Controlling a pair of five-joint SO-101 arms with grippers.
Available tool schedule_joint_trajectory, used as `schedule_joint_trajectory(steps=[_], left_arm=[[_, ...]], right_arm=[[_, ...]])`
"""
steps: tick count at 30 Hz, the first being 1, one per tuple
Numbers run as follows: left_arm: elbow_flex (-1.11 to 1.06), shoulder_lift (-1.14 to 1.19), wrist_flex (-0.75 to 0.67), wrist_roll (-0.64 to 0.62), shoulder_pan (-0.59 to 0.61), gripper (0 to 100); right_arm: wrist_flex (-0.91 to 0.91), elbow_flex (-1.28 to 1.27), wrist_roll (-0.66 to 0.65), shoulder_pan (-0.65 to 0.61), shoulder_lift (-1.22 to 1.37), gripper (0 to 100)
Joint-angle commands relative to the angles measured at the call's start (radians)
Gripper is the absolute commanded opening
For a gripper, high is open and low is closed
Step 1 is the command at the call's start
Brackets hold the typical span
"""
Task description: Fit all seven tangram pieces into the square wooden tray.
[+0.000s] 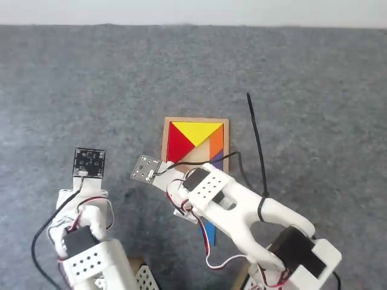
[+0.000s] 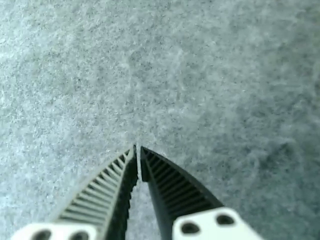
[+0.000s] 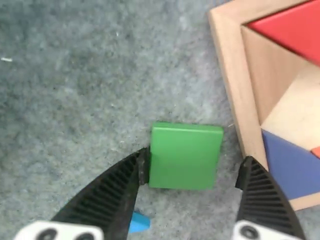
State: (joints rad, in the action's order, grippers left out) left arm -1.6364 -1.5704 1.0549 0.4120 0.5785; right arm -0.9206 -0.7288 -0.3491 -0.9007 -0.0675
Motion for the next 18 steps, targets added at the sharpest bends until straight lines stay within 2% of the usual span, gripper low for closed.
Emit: schedule_joint_trajectory(steps=[1,15,18], left_arm=[[0.067,-0.015,-0.025,-0.009,0.006,1],[0.065,-0.015,-0.025,-0.009,0.006,1],[0.065,-0.015,-0.025,-0.009,0.006,1]], right_arm=[[-0.015,0.041,-0.031,-0.002,0.019,29.2],[-0.058,0.017,-0.057,-0.074,0.021,29.1],[-0.053,0.017,-0.057,-0.071,0.021,23.7]])
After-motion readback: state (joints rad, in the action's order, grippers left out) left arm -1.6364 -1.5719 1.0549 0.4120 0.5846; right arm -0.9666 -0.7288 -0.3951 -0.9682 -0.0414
